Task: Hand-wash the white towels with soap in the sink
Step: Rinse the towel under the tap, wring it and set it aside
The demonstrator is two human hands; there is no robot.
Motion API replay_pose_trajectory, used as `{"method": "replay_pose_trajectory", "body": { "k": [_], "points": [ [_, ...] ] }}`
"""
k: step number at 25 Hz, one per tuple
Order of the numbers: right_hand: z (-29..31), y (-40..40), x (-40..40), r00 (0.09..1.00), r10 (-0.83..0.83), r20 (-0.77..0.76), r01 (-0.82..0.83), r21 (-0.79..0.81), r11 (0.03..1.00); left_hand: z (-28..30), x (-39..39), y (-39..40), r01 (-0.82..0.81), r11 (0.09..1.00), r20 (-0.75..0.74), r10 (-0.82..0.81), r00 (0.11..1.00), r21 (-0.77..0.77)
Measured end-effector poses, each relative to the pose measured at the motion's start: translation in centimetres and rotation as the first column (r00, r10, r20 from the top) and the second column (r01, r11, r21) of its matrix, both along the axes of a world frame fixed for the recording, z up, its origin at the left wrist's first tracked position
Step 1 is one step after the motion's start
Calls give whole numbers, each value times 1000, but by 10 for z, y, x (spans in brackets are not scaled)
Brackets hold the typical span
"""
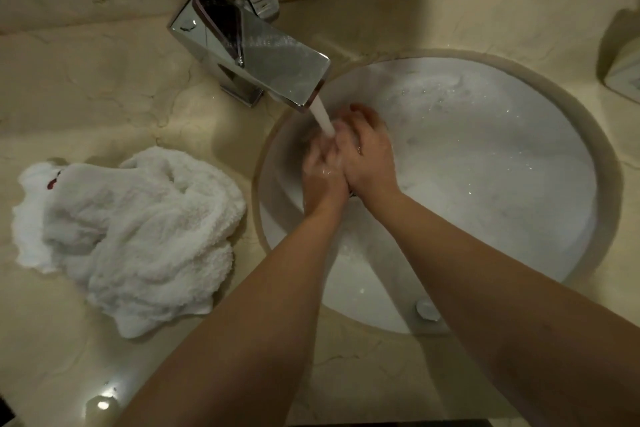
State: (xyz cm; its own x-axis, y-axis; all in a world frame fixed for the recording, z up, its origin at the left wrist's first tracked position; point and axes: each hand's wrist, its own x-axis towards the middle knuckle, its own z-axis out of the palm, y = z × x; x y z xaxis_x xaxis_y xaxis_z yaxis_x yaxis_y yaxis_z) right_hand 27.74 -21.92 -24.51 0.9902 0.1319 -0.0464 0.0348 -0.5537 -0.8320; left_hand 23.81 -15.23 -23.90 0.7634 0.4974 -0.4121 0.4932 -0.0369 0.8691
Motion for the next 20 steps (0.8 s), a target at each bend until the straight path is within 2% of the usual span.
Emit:
{"method": "replay_pose_trajectory", "body": {
  "k": [2,3,6,8,11,14,17,18,20],
  "points": [
    [-6,0,2,994,55,93,-48,-72,996,-14,-7,3,51,964,77,-74,994,262],
    [-9,-1,3,994,37,99,-30,-74,997,-21,-8,4,61,943,73,-90,993,329],
    [-8,-4,11,969,-130,-209,150,84,985,-23,2,-3,77,966,40,-90,995,245],
    [-12,-12,14,947,-130,-295,170,116,978,-20,9,-9,120,960,14,-127,992,255],
    [-18,-19,17,946,-111,-305,156,128,979,-29,15,-13,134,927,37,-157,987,351],
    [-23,-19,22,949,-95,-300,124,78,989,-40,21,-14,59,946,-6,-60,998,320],
    [-28,-19,30,943,-93,-320,132,102,986,-46,26,-15,-19,967,-43,31,999,253],
    [-30,-19,32,948,-100,-302,138,106,985,-48,28,-16,-15,963,-51,30,998,267],
    [-31,-18,36,964,-102,-247,134,115,984,-51,27,-18,33,910,-34,-21,999,413]
  ]
}}
